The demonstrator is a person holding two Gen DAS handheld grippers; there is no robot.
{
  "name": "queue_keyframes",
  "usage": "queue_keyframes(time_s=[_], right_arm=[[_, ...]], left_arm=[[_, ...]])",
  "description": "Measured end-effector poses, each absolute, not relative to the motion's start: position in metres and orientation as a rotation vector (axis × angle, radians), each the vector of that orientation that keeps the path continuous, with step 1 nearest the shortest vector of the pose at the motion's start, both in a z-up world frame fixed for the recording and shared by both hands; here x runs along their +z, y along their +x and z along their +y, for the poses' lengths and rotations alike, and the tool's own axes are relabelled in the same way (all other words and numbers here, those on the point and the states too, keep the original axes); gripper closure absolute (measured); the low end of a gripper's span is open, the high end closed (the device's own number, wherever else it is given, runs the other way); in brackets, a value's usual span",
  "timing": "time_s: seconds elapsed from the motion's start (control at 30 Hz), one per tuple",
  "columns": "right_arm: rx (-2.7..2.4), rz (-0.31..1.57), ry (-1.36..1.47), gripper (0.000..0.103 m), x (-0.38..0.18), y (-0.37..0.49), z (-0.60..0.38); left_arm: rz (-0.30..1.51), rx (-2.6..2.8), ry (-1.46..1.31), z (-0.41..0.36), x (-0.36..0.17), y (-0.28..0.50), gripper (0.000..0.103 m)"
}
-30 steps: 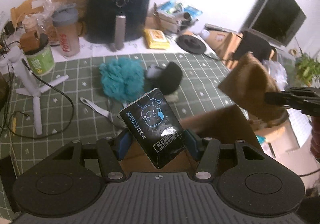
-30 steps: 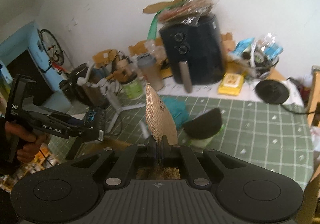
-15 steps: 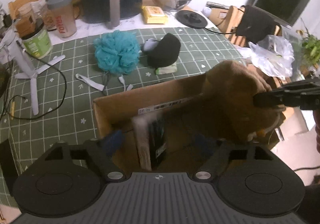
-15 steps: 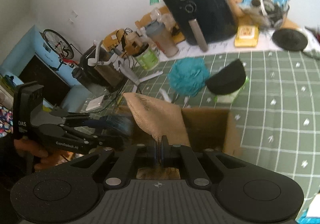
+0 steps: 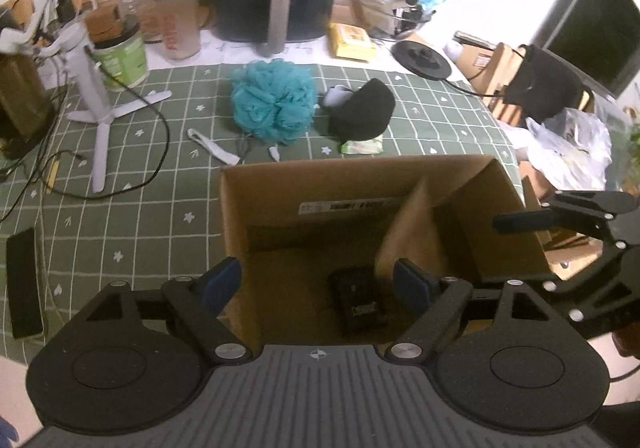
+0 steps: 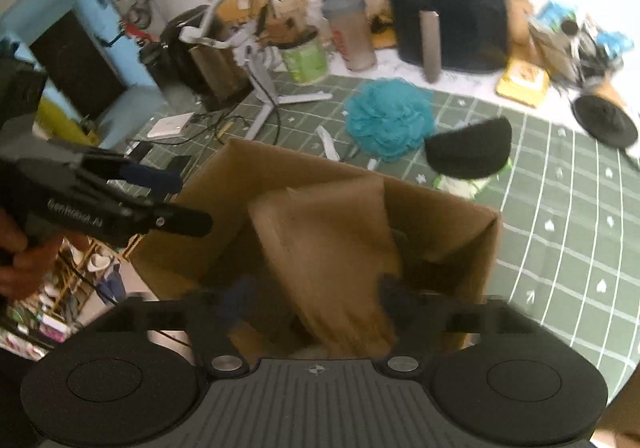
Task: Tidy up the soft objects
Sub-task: 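Carry both items over the cardboard box and open both tools to drop them, then withdraw both tools from the cardboard box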
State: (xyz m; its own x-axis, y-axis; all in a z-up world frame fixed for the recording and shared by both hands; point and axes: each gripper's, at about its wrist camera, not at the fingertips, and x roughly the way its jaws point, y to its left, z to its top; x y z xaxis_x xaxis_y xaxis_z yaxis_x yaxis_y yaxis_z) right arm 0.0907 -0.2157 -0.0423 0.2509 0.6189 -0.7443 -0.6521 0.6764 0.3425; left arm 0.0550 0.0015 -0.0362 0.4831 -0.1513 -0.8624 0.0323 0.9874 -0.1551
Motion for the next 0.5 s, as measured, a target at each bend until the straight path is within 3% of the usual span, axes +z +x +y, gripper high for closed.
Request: queue_keyframes(time_s=[0.5], right_arm=[[0.822,0.957,-0.075,0.0,-0.037,0.084,-0.232]], left_arm=[[1.06,-0.017,-0.167,0.002,-0.037,0.041,0.019]])
